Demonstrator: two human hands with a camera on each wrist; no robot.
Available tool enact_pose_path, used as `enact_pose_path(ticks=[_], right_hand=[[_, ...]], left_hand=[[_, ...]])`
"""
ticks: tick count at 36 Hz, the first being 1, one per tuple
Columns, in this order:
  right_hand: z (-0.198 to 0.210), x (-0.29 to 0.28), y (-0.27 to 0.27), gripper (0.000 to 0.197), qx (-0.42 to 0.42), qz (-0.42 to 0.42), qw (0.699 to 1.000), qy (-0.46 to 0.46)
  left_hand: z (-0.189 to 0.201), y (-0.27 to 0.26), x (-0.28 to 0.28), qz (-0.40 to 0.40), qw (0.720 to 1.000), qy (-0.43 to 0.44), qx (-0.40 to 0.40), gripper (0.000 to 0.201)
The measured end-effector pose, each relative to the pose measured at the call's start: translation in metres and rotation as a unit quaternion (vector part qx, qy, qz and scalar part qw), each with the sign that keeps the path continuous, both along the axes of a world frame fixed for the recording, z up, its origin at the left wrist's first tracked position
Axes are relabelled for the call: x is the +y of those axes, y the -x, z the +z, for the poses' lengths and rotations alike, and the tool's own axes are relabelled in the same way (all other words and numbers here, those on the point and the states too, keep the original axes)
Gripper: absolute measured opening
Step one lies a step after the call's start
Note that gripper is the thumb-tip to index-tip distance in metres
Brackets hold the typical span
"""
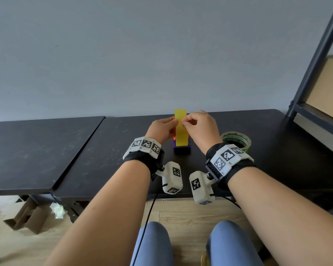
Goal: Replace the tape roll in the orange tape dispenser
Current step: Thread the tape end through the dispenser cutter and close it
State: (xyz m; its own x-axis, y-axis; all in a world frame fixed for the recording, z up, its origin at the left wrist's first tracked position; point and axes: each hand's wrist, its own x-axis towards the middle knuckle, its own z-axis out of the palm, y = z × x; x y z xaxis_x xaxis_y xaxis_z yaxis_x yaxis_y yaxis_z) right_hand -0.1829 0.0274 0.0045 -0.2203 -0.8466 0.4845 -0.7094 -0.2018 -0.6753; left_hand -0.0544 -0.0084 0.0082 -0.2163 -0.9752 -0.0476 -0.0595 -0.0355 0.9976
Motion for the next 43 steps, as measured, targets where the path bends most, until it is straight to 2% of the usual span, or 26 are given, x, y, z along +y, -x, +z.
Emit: enact_pose_path(ticks=[2,4,6,8,11,13,18,21,29,34,39,43], right_hand=[[-0.001,0.002,0.0,0.012,-0.007,0.002,1.0,0.001],[-0.001,0.004,-0.001,0.013,-0.015,0.005,1.0,0.001],[-0.002,0.004,-0.001,0.015,-0.019,0.011,1.0,-0.002],[-0.002,0.004,-0.001,0.018,-0.013,0.018,1.0,-0.006],[-0.004,0.005,-0.001,0.02,-0.007,0.026,1.0,-0.001],[-0.006,0.005,-0.001,0.018,-0.003,0.027,1.0,0.007],[-0.008,0.004,-0.003,0.009,0.028,0.009,0.999,0.022],[-0.009,0.001,-0.005,0.011,0.048,-0.008,0.998,0.036],[-0.007,-0.001,-0.008,0.014,0.149,-0.002,0.987,0.066],[-0.009,-0.006,-0.012,0.015,0.202,-0.018,0.978,0.039],[-0.006,-0.008,-0.011,0.019,0.206,-0.025,0.978,-0.007],[-0.001,-0.011,-0.009,0.02,0.156,-0.035,0.986,-0.038]], left_hand=[[0.0,0.0,0.0,0.002,1.0,-0.002,0.003,0.032],[0.001,-0.001,0.0,-0.007,1.0,-0.001,-0.007,0.018],[0.001,-0.004,-0.001,-0.009,1.0,-0.002,-0.022,0.017],[0.002,-0.007,-0.003,-0.008,0.999,-0.005,-0.032,0.031],[0.007,-0.008,0.002,-0.052,0.993,0.008,-0.105,0.056],[0.004,-0.01,0.004,-0.077,0.989,0.024,-0.124,0.061],[-0.008,-0.016,0.004,-0.072,0.986,0.054,-0.141,0.048],[-0.012,-0.016,0.001,-0.072,0.983,0.069,-0.153,0.043],[-0.006,-0.016,0.0,-0.096,0.967,0.101,-0.214,0.04],[-0.005,-0.016,-0.001,-0.103,0.96,0.113,-0.234,0.039],[-0.005,-0.015,-0.003,-0.098,0.954,0.121,-0.258,0.037],[-0.005,-0.013,-0.005,-0.1,0.951,0.117,-0.268,0.042]])
